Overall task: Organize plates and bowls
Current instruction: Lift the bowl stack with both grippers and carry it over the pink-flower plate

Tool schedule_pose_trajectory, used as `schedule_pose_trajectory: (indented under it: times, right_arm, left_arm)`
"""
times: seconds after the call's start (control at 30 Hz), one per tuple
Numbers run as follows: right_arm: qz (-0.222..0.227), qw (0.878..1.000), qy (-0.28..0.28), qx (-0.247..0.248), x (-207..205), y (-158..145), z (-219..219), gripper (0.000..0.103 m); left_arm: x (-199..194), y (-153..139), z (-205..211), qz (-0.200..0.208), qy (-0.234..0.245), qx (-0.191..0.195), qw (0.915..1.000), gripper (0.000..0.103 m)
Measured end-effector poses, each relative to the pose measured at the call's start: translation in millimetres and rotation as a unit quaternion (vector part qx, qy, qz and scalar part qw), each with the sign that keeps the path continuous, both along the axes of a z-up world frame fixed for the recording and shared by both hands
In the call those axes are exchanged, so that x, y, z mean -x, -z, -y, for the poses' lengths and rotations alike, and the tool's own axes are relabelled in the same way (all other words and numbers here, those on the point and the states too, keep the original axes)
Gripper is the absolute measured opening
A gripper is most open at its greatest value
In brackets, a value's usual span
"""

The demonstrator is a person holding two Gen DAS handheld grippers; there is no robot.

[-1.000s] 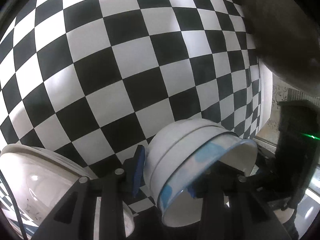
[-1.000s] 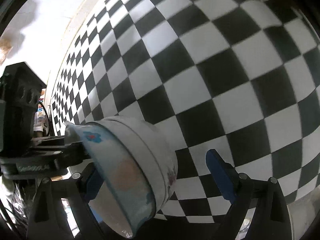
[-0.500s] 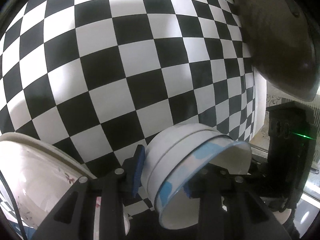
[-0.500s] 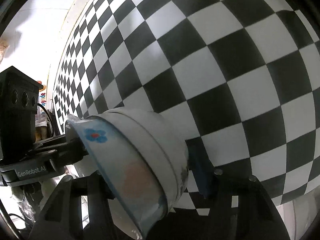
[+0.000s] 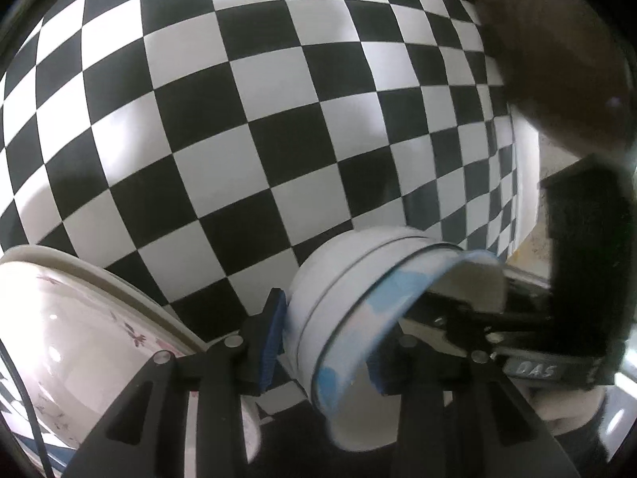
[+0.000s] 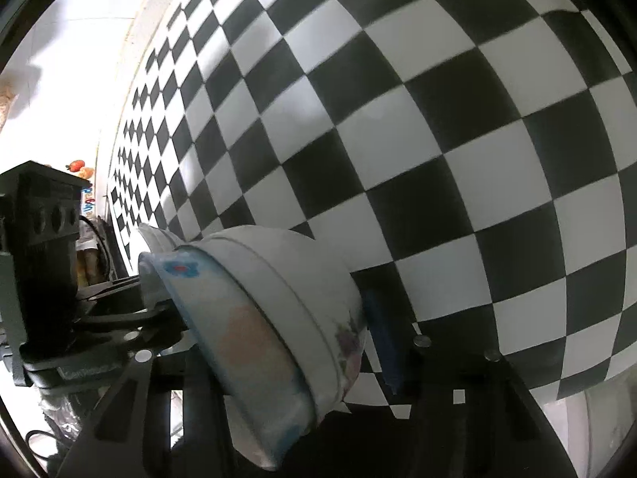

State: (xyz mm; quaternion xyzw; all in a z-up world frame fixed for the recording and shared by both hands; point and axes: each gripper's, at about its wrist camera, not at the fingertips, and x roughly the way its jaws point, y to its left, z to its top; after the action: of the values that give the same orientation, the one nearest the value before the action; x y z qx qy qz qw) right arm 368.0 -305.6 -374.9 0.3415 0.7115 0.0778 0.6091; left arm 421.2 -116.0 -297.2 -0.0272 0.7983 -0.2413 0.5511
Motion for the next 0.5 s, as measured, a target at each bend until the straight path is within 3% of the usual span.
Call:
schedule_pose_trajectory:
  times: [0.13, 0.33, 0.5]
  right_arm:
    - [0.0, 1.0, -0.021, 0.006, -1, -1, 2, 0.056]
    - [-0.027, 1.0, 0.008, -0.012, 7, 4, 11, 0.055]
    - [-0.019, 1.0, 0.019, -0.012, 11, 4, 17, 0.054]
  left_arm:
    - [2, 0, 0, 0.001, -0.002, -0.006, 1.0, 0.032]
    - [8, 0, -3, -0.009, -0.013, -0.006, 0.9999, 0.032]
    - [8, -2, 0, -0.004, -0.007, -0.005, 1.0, 0.032]
